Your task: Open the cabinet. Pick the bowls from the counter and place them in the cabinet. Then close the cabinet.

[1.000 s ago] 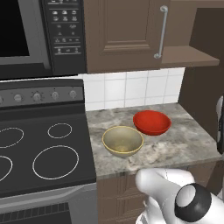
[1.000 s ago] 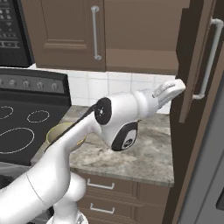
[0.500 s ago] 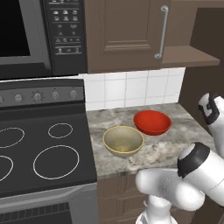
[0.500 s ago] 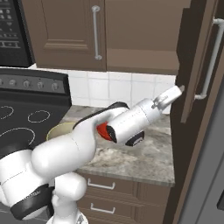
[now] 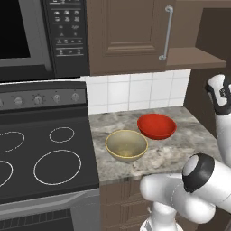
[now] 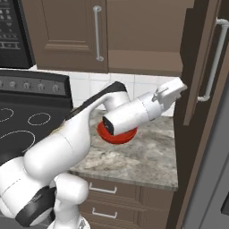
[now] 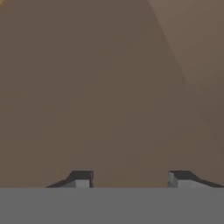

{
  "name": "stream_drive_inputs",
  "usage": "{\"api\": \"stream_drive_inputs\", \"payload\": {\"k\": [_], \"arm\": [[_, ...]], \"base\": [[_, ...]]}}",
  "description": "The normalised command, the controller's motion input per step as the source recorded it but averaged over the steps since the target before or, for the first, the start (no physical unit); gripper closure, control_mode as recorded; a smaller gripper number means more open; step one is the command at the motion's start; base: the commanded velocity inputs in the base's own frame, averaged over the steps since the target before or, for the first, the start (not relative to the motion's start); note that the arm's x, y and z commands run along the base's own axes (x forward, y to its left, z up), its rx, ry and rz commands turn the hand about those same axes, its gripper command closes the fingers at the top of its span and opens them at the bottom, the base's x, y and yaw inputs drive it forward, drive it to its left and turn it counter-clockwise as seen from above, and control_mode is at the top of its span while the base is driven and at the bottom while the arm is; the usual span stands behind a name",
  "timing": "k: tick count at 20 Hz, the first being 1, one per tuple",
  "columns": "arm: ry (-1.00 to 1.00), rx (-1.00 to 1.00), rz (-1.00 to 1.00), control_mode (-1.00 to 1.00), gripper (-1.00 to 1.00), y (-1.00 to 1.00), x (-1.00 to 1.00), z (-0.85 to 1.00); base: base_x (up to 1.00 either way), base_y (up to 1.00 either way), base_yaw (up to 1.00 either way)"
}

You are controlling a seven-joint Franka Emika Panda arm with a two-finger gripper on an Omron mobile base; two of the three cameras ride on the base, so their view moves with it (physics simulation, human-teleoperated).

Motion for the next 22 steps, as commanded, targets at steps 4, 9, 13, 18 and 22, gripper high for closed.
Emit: {"api": "stream_drive_inputs", "payload": {"k": [4,9,13,18,22], "arm": [[0.09,0.01,0.0,-1.0,-1.0,0.0,-0.35,0.11],[0.01,0.0,0.05,-1.0,-1.0,0.33,-0.25,0.3],[0.0,0.0,0.09,-1.0,-1.0,0.57,-0.28,0.53],[0.13,-0.17,0.14,-1.0,-1.0,0.66,-0.12,0.42],[0.41,-0.5,0.17,-1.0,-1.0,0.44,-0.11,0.42]], "base": [[0.0,0.0,0.0],[0.0,0.0,0.0],[0.0,0.0,0.0],[0.0,0.0,0.0],[0.0,0.0,0.0]]}}
